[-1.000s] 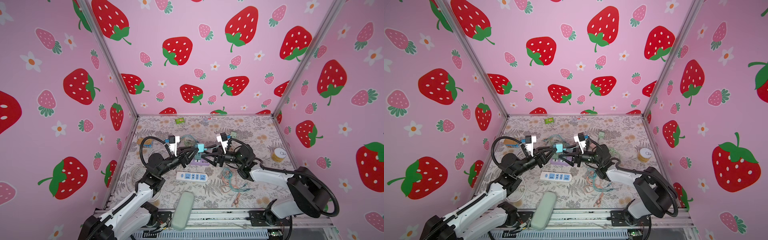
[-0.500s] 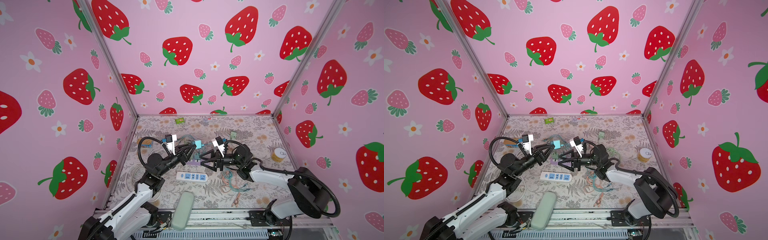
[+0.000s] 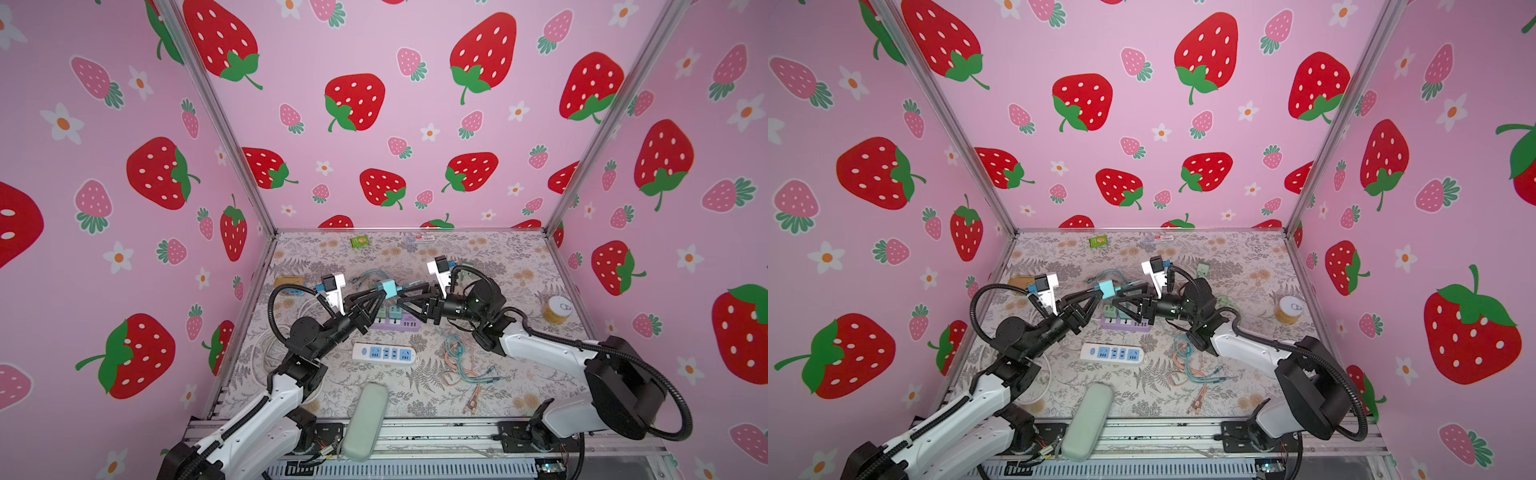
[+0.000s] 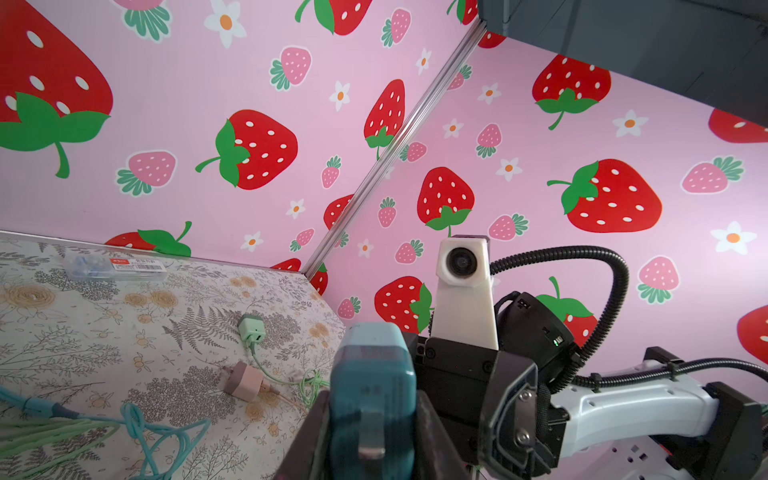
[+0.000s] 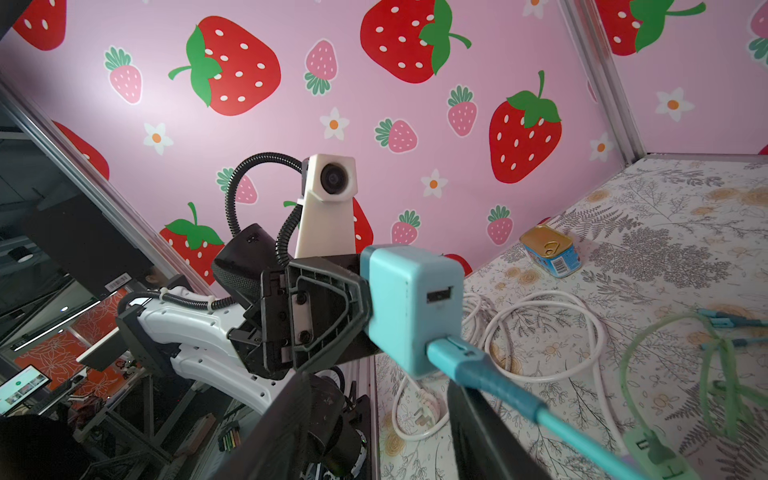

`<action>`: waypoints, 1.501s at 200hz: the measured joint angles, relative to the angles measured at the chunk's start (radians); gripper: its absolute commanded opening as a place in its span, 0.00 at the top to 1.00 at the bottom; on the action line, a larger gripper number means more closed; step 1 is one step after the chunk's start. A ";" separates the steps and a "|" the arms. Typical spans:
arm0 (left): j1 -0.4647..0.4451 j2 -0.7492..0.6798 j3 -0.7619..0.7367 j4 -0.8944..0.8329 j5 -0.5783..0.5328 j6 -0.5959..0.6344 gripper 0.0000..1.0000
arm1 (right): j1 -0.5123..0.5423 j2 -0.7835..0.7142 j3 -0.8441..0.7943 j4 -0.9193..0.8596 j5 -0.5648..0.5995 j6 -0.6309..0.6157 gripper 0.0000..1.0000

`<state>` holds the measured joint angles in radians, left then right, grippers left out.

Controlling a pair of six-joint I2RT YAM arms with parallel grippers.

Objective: Insert the plug

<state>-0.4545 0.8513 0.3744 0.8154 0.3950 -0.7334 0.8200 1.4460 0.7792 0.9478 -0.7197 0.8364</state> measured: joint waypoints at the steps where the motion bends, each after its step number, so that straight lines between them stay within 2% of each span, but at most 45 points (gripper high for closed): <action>1: 0.000 0.000 0.000 0.000 -0.001 0.000 1.00 | 0.000 0.000 0.002 -0.003 0.001 0.000 0.47; 59: -0.003 -0.001 -0.009 0.018 -0.010 -0.003 1.00 | 0.000 0.052 0.068 -0.092 0.044 0.001 0.47; 87: -0.004 -0.016 -0.031 0.013 -0.018 -0.004 1.00 | 0.000 0.069 0.070 -0.095 0.051 0.008 0.45; 122: -0.005 -0.023 -0.036 0.012 -0.017 -0.005 1.00 | -0.002 0.070 0.070 -0.074 0.050 0.028 0.48; 142: -0.009 -0.011 -0.036 0.026 -0.017 -0.006 1.00 | -0.005 0.074 0.070 -0.046 0.043 0.045 0.56; 236: -0.015 0.102 -0.036 0.151 0.001 -0.048 1.00 | -0.019 0.110 0.070 0.052 -0.026 0.097 0.66; 278: -0.015 0.122 -0.036 0.198 0.007 -0.058 1.00 | -0.031 0.123 0.070 0.109 -0.052 0.127 0.79; 300: -0.015 0.122 -0.036 0.208 0.010 -0.057 0.99 | -0.033 0.123 0.070 0.128 -0.064 0.137 0.78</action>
<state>-0.4698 0.9733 0.3386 1.0233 0.4046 -0.7906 0.7872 1.5688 0.8490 1.0760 -0.7834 0.9730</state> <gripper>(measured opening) 0.303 0.295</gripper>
